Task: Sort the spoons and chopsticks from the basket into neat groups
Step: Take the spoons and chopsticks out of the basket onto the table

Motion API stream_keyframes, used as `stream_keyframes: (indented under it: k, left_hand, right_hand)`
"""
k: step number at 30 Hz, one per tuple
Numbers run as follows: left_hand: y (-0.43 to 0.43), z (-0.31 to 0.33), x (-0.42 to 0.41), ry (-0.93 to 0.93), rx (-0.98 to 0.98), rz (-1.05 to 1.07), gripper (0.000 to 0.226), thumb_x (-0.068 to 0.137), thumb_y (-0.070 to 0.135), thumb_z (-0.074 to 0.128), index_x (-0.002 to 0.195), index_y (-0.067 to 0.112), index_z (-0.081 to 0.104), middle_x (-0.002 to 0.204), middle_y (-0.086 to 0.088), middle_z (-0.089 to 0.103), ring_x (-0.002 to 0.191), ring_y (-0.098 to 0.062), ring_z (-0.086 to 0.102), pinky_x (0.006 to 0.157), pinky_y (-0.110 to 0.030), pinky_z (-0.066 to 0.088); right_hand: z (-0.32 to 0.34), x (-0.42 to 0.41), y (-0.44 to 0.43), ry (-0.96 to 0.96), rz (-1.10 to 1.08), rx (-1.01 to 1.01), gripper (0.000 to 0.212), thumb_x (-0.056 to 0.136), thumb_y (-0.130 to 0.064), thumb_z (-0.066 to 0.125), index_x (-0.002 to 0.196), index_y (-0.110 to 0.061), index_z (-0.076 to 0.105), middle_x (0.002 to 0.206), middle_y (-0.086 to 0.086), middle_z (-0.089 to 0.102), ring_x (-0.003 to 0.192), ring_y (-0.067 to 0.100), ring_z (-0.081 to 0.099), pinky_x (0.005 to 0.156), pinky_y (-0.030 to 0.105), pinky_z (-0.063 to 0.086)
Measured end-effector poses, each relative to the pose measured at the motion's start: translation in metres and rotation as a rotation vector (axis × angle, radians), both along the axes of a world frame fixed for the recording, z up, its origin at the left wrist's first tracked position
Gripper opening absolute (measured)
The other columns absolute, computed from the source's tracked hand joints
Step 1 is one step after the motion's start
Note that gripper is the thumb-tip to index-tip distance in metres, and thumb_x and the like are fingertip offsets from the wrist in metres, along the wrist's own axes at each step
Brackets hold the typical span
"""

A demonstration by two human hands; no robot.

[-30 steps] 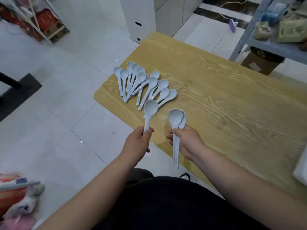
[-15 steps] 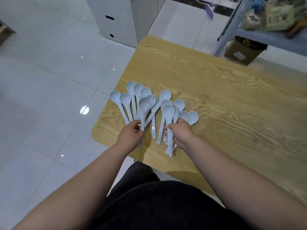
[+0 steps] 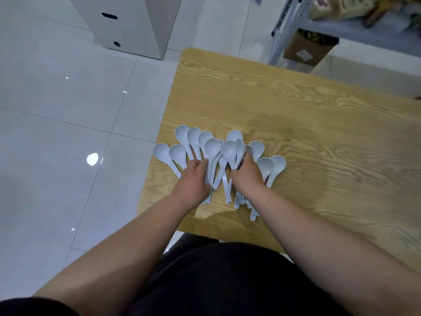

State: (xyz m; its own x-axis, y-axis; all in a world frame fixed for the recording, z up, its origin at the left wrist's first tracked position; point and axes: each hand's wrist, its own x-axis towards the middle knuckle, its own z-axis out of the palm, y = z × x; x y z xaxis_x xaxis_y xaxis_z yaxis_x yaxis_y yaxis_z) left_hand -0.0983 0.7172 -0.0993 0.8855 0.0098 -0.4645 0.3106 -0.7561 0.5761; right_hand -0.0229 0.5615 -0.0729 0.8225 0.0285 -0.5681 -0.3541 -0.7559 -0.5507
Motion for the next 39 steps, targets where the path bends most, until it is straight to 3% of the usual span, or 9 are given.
stream_keyframes:
  k: [3, 8, 12, 17, 20, 23, 27, 32, 39]
  left_hand:
    - [0.003, -0.001, 0.001, 0.012, 0.004, -0.043, 0.074, 0.089, 0.012, 0.064, 0.155, 0.009, 0.031, 0.15, -0.013, 0.033, 0.134, -0.033, 0.041, 0.102, -0.037, 0.042]
    - [0.008, 0.003, 0.005, 0.014, 0.027, -0.127, 0.067, 0.093, 0.019, 0.061, 0.154, 0.012, 0.036, 0.145, -0.012, 0.046, 0.131, -0.032, 0.046, 0.106, -0.038, 0.04]
    - [0.003, 0.02, 0.002, -0.068, -0.015, -0.112, 0.062, 0.094, 0.025, 0.061, 0.152, 0.017, 0.04, 0.141, -0.006, 0.052, 0.133, -0.025, 0.045, 0.107, -0.036, 0.038]
    - [-0.023, 0.053, -0.021, -0.1, -0.229, -0.161, 0.041, 0.091, 0.028, 0.061, 0.132, 0.029, 0.058, 0.117, 0.015, 0.059, 0.112, -0.001, 0.055, 0.097, -0.03, 0.049]
    - [-0.048, 0.071, -0.038, -0.039, -0.351, -0.241, 0.034, 0.09, 0.027, 0.062, 0.123, 0.032, 0.061, 0.111, 0.018, 0.061, 0.112, 0.001, 0.057, 0.097, -0.029, 0.051]
    - [-0.088, 0.091, -0.047, -0.045, -0.417, -0.338, 0.033, 0.089, 0.027, 0.064, 0.121, 0.033, 0.062, 0.113, 0.019, 0.063, 0.114, 0.0, 0.058, 0.096, -0.029, 0.052]
    - [-0.162, 0.116, -0.056, -0.042, -0.461, -0.455, 0.033, 0.084, 0.044, 0.057, 0.116, 0.042, 0.058, 0.113, 0.019, 0.064, 0.116, -0.002, 0.059, 0.094, -0.027, 0.052]
    - [-0.276, 0.127, -0.077, -0.059, -0.439, -0.51, 0.028, 0.088, 0.023, 0.066, 0.116, 0.025, 0.065, 0.11, 0.014, 0.066, 0.11, -0.006, 0.061, 0.092, -0.029, 0.052]
    - [-0.418, 0.138, -0.112, -0.03, -0.409, -0.532, 0.027, 0.088, 0.018, 0.067, 0.108, 0.035, 0.064, 0.1, 0.018, 0.067, 0.101, -0.004, 0.064, 0.082, -0.015, 0.05]
  right_hand:
    - [-0.001, -0.002, 0.001, -0.047, -0.016, -0.042, 0.044, 0.094, -0.009, 0.052, 0.137, -0.013, 0.041, 0.103, 0.012, 0.061, 0.09, 0.031, 0.064, 0.078, 0.048, 0.057]
    - [0.001, -0.002, -0.01, 0.039, -0.014, 0.052, 0.041, 0.092, -0.015, 0.055, 0.132, -0.017, 0.045, 0.093, 0.005, 0.065, 0.079, 0.018, 0.062, 0.062, 0.032, 0.048]
    - [0.02, -0.011, -0.041, 0.099, -0.016, 0.142, 0.063, 0.09, -0.032, 0.062, 0.149, -0.03, 0.039, 0.121, -0.008, 0.059, 0.091, 0.001, 0.058, 0.068, 0.024, 0.046]
    - [0.054, -0.055, -0.106, 0.071, 0.049, 0.231, 0.029, 0.091, -0.037, 0.066, 0.116, -0.049, 0.06, 0.117, -0.019, 0.063, 0.099, -0.01, 0.06, 0.072, 0.013, 0.047]
    - [0.076, -0.093, -0.144, 0.044, 0.0, 0.268, 0.022, 0.09, -0.029, 0.069, 0.106, -0.045, 0.066, 0.102, -0.019, 0.071, 0.096, -0.008, 0.064, 0.078, 0.009, 0.047]
    - [0.096, -0.133, -0.183, -0.013, -0.083, 0.329, 0.024, 0.091, -0.02, 0.07, 0.107, -0.038, 0.069, 0.102, -0.024, 0.071, 0.097, -0.006, 0.065, 0.08, 0.009, 0.047]
    - [0.116, -0.183, -0.25, -0.073, -0.148, 0.375, 0.024, 0.092, -0.021, 0.069, 0.109, -0.039, 0.069, 0.107, -0.026, 0.069, 0.103, -0.005, 0.064, 0.082, 0.008, 0.047]
    - [0.123, -0.234, -0.352, -0.129, -0.169, 0.36, 0.023, 0.081, -0.046, 0.062, 0.103, -0.045, 0.068, 0.105, -0.031, 0.067, 0.101, -0.007, 0.064, 0.084, 0.009, 0.047]
    - [0.117, -0.278, -0.478, -0.157, -0.17, 0.37, 0.027, 0.082, -0.056, 0.056, 0.108, -0.051, 0.063, 0.11, -0.031, 0.064, 0.104, -0.007, 0.062, 0.085, 0.013, 0.049]
